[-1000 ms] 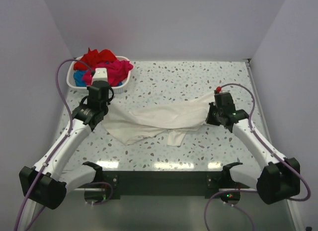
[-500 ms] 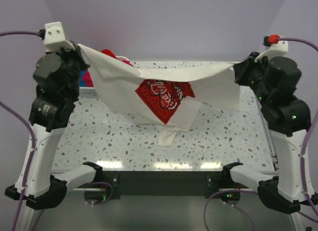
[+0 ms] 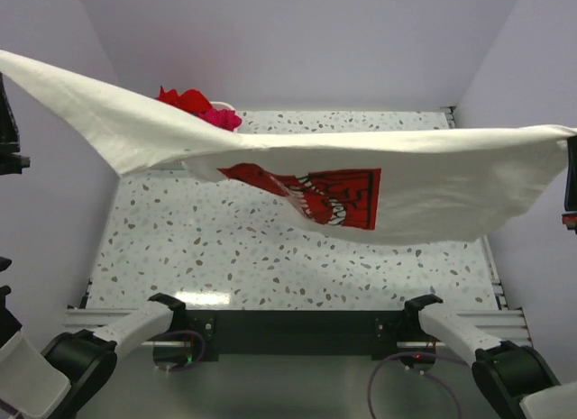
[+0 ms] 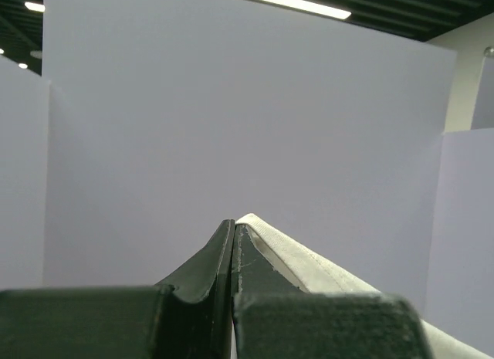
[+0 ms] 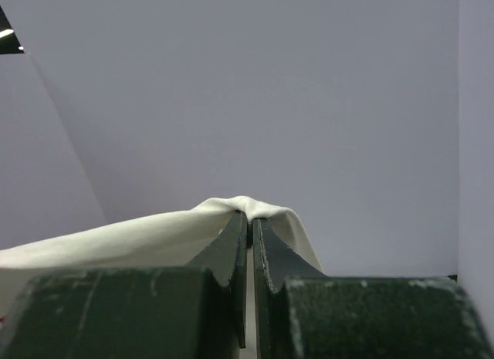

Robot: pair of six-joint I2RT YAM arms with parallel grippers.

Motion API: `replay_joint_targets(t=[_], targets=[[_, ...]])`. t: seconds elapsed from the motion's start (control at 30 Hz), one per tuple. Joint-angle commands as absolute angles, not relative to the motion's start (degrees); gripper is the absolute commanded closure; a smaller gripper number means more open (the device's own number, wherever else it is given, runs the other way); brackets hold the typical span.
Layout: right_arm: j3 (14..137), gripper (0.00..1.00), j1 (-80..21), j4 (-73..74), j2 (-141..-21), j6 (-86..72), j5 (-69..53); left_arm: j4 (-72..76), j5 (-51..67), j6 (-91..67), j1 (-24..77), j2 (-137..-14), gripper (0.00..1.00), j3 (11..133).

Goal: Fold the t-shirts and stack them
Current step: Flatten the tshirt out

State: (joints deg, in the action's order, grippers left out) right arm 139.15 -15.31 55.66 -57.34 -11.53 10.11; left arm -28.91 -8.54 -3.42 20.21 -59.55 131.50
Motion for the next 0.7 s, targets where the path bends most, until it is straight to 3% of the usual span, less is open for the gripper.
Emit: replay_joint_targets(t=[0.0,0.43,0.67], targets=[[136.8,1.00,-15.0,54.0,-57.2,-11.1,7.4,-25.7,-3.5,-3.8,19.6,-59.2,1.00,129.6],[113.8,1.00,-15.1,48.2,-57.3,-9.2,14.9,-25.7,-2.5,-3.4,19.6,-69.2,1.00,119.1],[110.4,1.00,-15.1,44.7,-62.4,-6.9,18.7,-25.8,-5.4,-0.8,19.6,-77.6,1.00,120.8]])
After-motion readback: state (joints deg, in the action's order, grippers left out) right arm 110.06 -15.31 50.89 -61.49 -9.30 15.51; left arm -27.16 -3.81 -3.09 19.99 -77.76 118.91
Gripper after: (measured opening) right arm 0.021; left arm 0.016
